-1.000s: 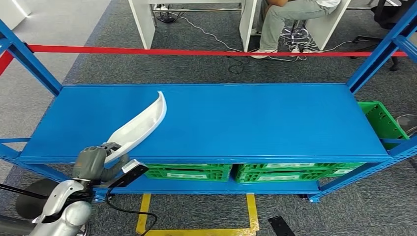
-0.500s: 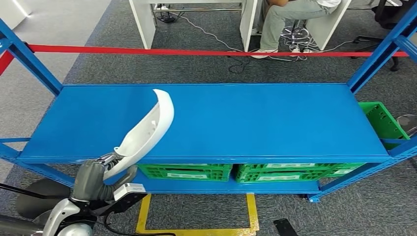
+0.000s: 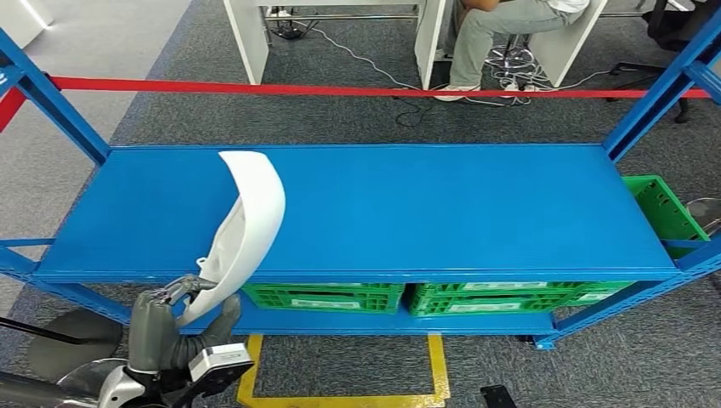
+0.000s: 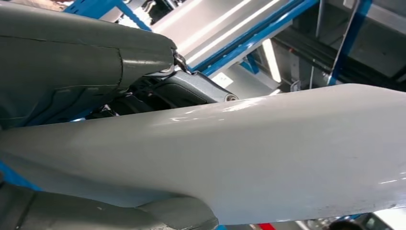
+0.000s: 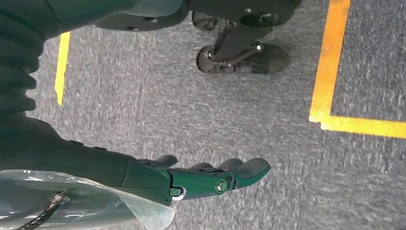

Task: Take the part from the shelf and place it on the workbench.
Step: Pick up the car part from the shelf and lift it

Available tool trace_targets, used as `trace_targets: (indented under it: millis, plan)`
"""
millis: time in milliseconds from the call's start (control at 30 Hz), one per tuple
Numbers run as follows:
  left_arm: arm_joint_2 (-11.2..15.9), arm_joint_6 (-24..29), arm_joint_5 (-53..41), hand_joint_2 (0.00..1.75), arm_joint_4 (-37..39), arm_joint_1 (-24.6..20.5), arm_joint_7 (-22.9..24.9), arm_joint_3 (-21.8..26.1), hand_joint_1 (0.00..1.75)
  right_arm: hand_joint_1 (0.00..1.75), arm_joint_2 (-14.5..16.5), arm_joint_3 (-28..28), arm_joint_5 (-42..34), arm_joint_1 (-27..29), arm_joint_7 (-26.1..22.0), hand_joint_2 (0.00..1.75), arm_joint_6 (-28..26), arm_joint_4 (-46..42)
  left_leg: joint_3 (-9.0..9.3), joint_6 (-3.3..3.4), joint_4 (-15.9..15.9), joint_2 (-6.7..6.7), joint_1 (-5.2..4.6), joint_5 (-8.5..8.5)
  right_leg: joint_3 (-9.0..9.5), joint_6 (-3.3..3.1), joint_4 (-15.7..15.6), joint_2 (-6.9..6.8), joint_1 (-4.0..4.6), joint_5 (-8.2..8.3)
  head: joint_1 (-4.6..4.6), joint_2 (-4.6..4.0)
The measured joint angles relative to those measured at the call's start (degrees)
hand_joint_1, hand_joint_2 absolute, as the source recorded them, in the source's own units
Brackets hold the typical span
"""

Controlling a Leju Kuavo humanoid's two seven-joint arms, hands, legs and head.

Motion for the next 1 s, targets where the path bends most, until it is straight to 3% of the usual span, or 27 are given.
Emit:
trace_targets:
  millis: [100, 133, 200, 267, 300, 333, 400, 467, 567, 600, 667, 733, 767, 800, 833, 900, 933, 1000]
  plan:
    - [-0.7, 3.6, -0.4, 1.75, -0.4, 0.1, -1.0, -0.8, 1.75, 0.00, -0.1, -1.0, -0.7, 0.3, -0.9, 1.75, 2.3, 0.0, 0.19, 0.85, -0.9, 0.13, 0.44, 1.04, -0.71, 0.61, 1.1, -0.02, 0.04, -1.14, 0.08, 0.00]
    - [-1.2, 4.9, -0.6, 1.75, -0.5, 0.2, -1.2, -1.0, 1.75, 0.00, -0.1, -1.4, -1.0, 0.4, -1.3, 1.75, 2.8, 0.0, 0.17, 1.06, -1.2, 0.19, 0.63, 1.34, -1.65, 0.71, 3.1, -0.03, 0.08, -2.67, 0.22, 0.00]
    - [-1.9, 7.2, -0.9, 1.75, -0.7, 0.4, -1.6, -1.2, 1.75, 0.00, -0.2, -2.3, -1.6, 0.7, -1.8, 1.75, 3.0, 0.0, -0.06, 1.23, -1.2, 0.27, 0.67, 1.52, -4.75, 0.90, 10.6, -0.02, 0.05, -6.68, 0.45, 0.00]
    - [-2.4, 8.8, -1.1, 1.75, -0.7, 0.7, -2.2, -1.4, 1.75, 0.00, -0.2, -3.0, -1.9, 1.1, -1.9, 1.75, 2.7, 0.0, -0.19, 1.21, -1.1, 0.31, 0.66, 1.56, -6.90, 1.10, 16.4, -0.04, -0.03, -8.39, 0.50, 0.00]
    - [-2.6, 9.4, -1.1, 1.75, -0.7, 0.7, -2.3, -1.5, 1.75, 0.00, -0.3, -3.4, -2.0, 1.3, -1.9, 1.75, 2.5, 0.0, -0.22, 1.18, -1.1, 0.31, 0.66, 1.56, -6.52, 1.14, 16.1, -0.04, -0.08, -7.57, 0.52, 0.00]
    - [-2.8, 9.7, -1.1, 1.75, -0.7, 0.7, -2.5, -1.6, 1.75, 0.00, -0.3, -3.7, -2.0, 1.4, -2.0, 1.75, 2.4, 0.0, -0.22, 1.13, -1.0, 0.29, 0.68, 1.54, -5.05, 1.13, 13.5, -0.06, -0.16, -5.82, 0.51, 0.00]
    - [-3.1, 10.5, -1.2, 1.75, -0.7, 0.7, -3.1, -1.7, 1.75, 0.00, -0.4, -4.3, -2.3, 1.4, -2.2, 1.75, 2.3, 0.0, -0.40, 0.72, -0.5, 0.22, 0.67, 1.33, -0.52, 1.01, 5.4, 0.03, -0.24, -2.66, 0.52, 0.00]
    - [-3.4, 11.1, -1.3, 1.75, -0.7, 0.6, -3.7, -1.8, 1.75, 0.00, -0.4, -4.8, -2.5, 1.4, -2.5, 1.75, 2.2, 0.0, -0.75, 0.05, 0.0, 0.14, 0.56, 1.23, 2.10, 0.65, 0.9, 0.27, -0.18, -1.81, 0.50, 0.00]
    - [-3.6, 11.9, -1.5, 1.75, -0.7, 0.5, -4.3, -1.8, 1.75, 0.00, -0.4, -5.3, -2.6, 1.5, -3.2, 1.75, 2.2, 0.0, -1.25, -0.79, 0.6, 0.06, 0.53, 1.21, 1.82, -0.24, 0.3, 0.34, -0.19, -1.73, 0.44, 0.00]
    - [-3.7, 12.1, -1.5, 1.75, -0.7, 0.5, -4.4, -1.8, 1.75, 0.00, -0.4, -5.5, -2.6, 1.5, -3.6, 1.75, 2.1, 0.0, -1.65, -1.15, 1.4, 0.08, 0.60, 0.34, 1.50, -0.66, 0.2, 0.25, -0.25, -1.47, 0.35, 0.00]
    - [-3.7, 12.7, -1.3, 1.75, -0.7, 0.5, -4.7, -1.8, 1.75, 0.00, -0.3, -5.8, -2.6, 1.6, -4.4, 1.75, 2.0, 0.0, -3.48, -1.94, 6.1, 0.14, 0.88, -3.77, 0.67, -1.44, 0.2, -0.06, -0.34, -0.83, 0.16, 0.00]
    - [-3.7, 13.1, -1.0, 1.75, -0.7, 0.5, -5.1, -1.8, 1.75, 0.00, -0.3, -6.1, -2.6, 1.8, -5.0, 1.75, 1.8, 0.0, -5.91, -2.52, 13.6, 0.17, 1.22, -8.29, -0.34, -1.72, 0.2, -0.36, -0.28, -0.16, 0.02, 0.00]
    - [-3.7, 13.3, -0.9, 1.75, -0.7, 0.5, -5.3, -1.7, 1.75, 0.00, -0.3, -6.2, -2.6, 1.9, -5.1, 1.75, 1.6, 0.0, -6.41, -2.64, 16.0, 0.17, 1.34, -9.18, -0.83, -1.71, 0.3, -0.50, -0.25, 0.19, 0.03, 0.00]
    - [-3.7, 13.4, -0.9, 1.75, -0.7, 0.5, -5.3, -1.7, 1.75, 0.00, -0.3, -6.3, -2.6, 2.0, -5.2, 1.75, 1.5, 0.0, -5.90, -2.67, 16.3, 0.18, 1.42, -8.77, -1.27, -1.66, 0.3, -0.61, -0.23, 0.53, 0.03, 0.00]
    - [-3.7, 13.4, -0.9, 1.75, -0.7, 0.5, -5.4, -1.7, 1.75, 0.00, -0.3, -6.4, -2.7, 2.1, -5.2, 1.75, 1.5, 0.0, -4.28, -2.60, 14.2, 0.18, 1.47, -7.28, -1.65, -1.57, 0.3, -0.68, -0.22, 0.88, 0.03, 0.00]
    - [-3.7, 13.5, -0.8, 1.75, -0.7, 0.5, -5.4, -1.6, 1.75, 0.00, -0.2, -6.5, -2.7, 2.1, -5.3, 1.75, 1.4, 0.0, 0.93, -2.17, 5.7, 0.24, 1.43, -3.71, -2.22, -1.26, 0.3, -0.68, -0.19, 1.57, 0.03, 0.01]
    - [-3.7, 13.5, -0.8, 1.75, -0.7, 0.5, -5.4, -1.6, 1.75, 0.00, -0.2, -6.5, -2.7, 2.1, -5.3, 1.75, 1.4, 0.0, 3.21, -1.90, 1.7, 0.27, 1.32, -2.75, -2.43, -0.99, 0.3, -0.66, -0.16, 1.95, 0.05, 0.01]
    - [-3.8, 13.5, -0.8, 1.75, -0.7, 0.4, -5.5, -1.6, 1.75, 0.00, 0.0, -6.6, -2.7, 2.2, -5.3, 1.75, 1.4, 0.0, 4.99, -1.47, -2.0, 0.31, 1.01, -2.48, -2.68, -0.27, 0.1, -0.70, -0.18, 2.80, 0.08, 0.00]
